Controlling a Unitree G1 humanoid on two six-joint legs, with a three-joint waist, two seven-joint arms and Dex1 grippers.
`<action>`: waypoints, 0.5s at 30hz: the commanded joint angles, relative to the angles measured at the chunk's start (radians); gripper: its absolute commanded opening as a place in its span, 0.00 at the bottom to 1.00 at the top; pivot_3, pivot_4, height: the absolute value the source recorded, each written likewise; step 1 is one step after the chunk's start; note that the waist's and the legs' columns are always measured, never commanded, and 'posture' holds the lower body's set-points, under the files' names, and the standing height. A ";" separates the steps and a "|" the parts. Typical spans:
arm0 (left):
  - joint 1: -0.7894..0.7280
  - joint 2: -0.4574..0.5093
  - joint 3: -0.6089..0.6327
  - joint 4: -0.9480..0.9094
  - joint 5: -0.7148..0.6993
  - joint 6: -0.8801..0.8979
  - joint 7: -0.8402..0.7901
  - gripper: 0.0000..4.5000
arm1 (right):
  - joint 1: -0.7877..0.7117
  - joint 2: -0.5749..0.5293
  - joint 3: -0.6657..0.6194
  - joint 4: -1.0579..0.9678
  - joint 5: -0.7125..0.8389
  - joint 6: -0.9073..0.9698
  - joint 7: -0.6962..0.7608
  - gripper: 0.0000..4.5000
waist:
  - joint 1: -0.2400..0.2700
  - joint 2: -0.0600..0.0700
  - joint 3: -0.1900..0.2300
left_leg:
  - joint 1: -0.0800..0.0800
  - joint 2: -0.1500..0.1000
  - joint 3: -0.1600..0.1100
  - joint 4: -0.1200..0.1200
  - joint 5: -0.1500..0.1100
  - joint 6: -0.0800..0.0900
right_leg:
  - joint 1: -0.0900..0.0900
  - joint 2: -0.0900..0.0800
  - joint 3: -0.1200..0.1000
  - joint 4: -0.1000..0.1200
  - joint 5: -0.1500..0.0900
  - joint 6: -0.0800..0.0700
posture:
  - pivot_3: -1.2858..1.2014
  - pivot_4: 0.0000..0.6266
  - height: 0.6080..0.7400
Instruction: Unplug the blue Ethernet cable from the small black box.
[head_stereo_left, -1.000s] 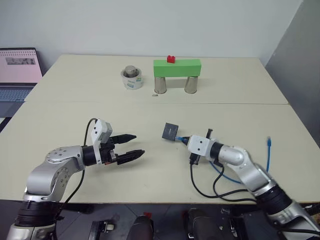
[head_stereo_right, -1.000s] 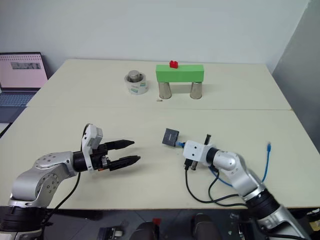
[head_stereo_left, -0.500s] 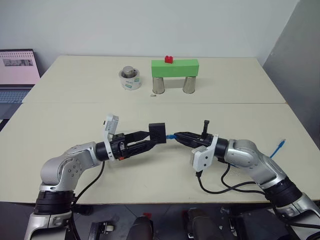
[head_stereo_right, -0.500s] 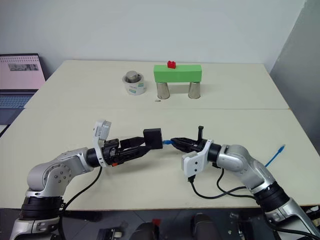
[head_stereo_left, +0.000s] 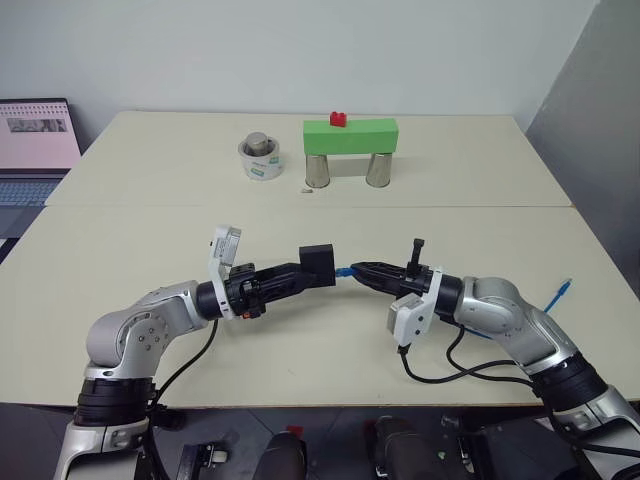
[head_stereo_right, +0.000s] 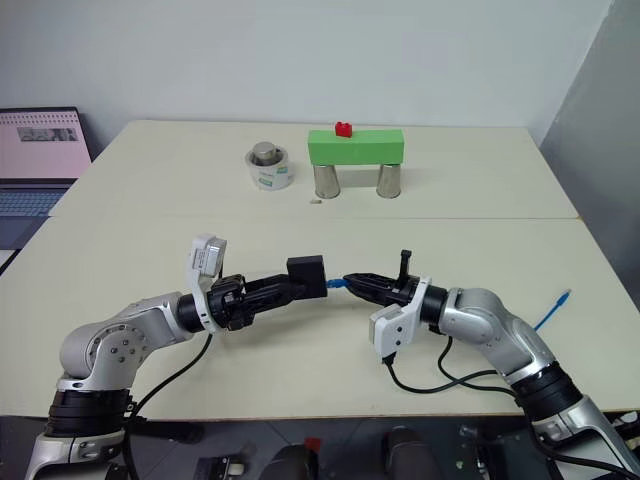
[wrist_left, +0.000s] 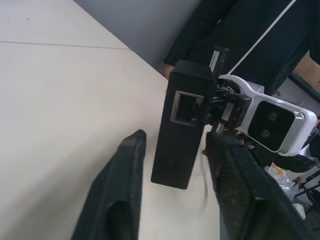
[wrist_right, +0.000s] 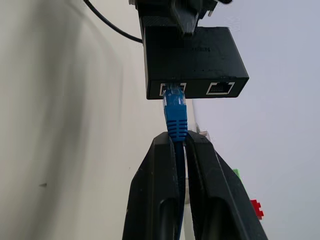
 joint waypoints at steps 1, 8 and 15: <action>-0.008 0.005 -0.015 -0.044 0.013 -0.022 -0.016 0.24 | -0.022 0.011 -0.022 -0.026 -0.012 -0.023 -0.011 0.00 | 0.001 0.000 0.000 | 0.000 0.000 0.000 0.000 0.000 0.000 | 0.000 0.000 0.000 0.000 0.000 0.000 | 0.52 0.24 1.00; 0.003 0.018 -0.044 -0.041 0.056 -0.048 -0.040 0.17 | -0.001 -0.007 -0.006 -0.067 0.076 -0.022 0.074 0.20 | 0.002 0.000 0.000 | 0.000 0.000 0.000 0.000 0.000 0.000 | 0.000 0.000 0.000 0.000 0.000 0.000 | 0.52 0.24 1.00; -0.025 0.026 -0.069 -0.010 0.099 -0.084 -0.085 0.17 | 0.080 -0.089 -0.034 -0.261 0.367 0.169 0.269 0.58 | 0.007 0.000 0.000 | 0.000 0.000 -0.001 0.000 0.000 0.000 | 0.001 0.000 -0.001 -0.001 0.000 0.000 | 0.52 0.24 1.00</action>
